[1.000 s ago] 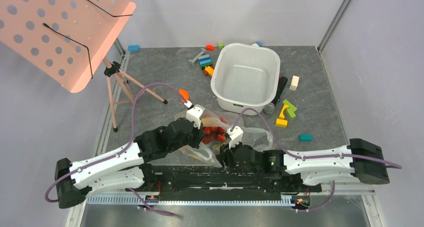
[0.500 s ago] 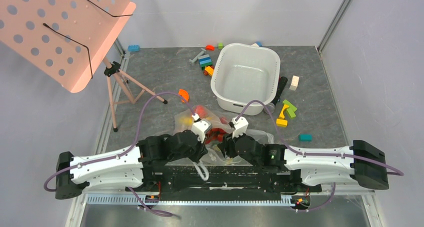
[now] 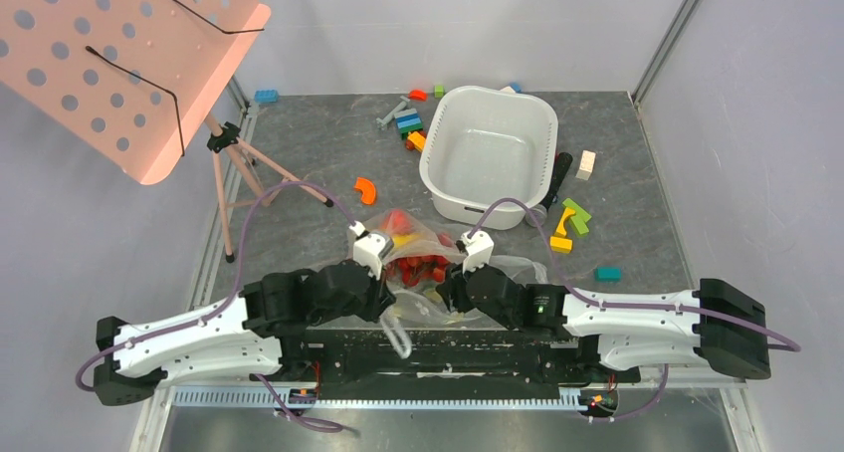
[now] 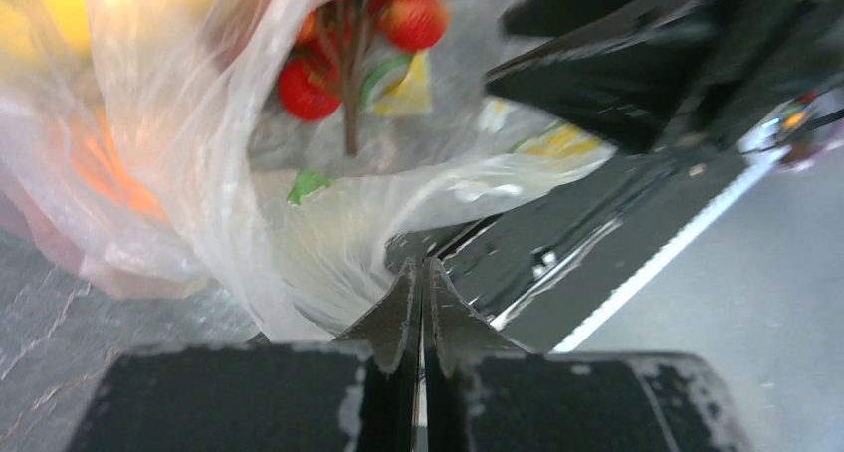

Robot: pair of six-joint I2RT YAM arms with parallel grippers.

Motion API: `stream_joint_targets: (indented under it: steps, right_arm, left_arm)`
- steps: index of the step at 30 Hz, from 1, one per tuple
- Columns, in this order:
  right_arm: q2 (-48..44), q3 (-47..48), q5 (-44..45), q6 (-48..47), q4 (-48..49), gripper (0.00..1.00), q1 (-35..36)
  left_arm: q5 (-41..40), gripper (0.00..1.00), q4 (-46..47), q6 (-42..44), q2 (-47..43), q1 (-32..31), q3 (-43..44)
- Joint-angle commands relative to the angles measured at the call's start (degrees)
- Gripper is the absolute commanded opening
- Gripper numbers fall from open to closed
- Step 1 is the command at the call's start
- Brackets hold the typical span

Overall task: Take the fake fruits out of the plastic bag
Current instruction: Adjust the plastic bag at the center of the board.

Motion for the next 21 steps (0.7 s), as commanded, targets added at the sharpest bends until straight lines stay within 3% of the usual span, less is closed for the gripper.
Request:
stream_joint_targets:
  steps: [1, 10, 16, 21]
  right_arm:
    - [-0.45, -0.29, 0.23, 1.86, 2.09, 0.37, -0.14]
    - [-3.53, -5.11, 0.89, 7.20, 6.74, 0.11, -0.15]
    - [-6.73, -8.31, 2.00, 9.86, 8.90, 0.04, -0.15]
    - [-7.91, -8.79, 2.31, 9.76, 8.81, 0.04, -0.14]
  left_arm:
    - [-1.83, 0.02, 5.87, 2.51, -0.18, -0.30, 7.74]
    - [-7.14, 0.02, 10.05, 1.14, 12.32, -0.33, 14.85]
    - [-11.91, 0.02, 5.78, -1.16, 23.40, -0.30, 19.68]
    - [-15.44, 0.02, 3.52, -2.98, 29.39, -0.74, 18.12]
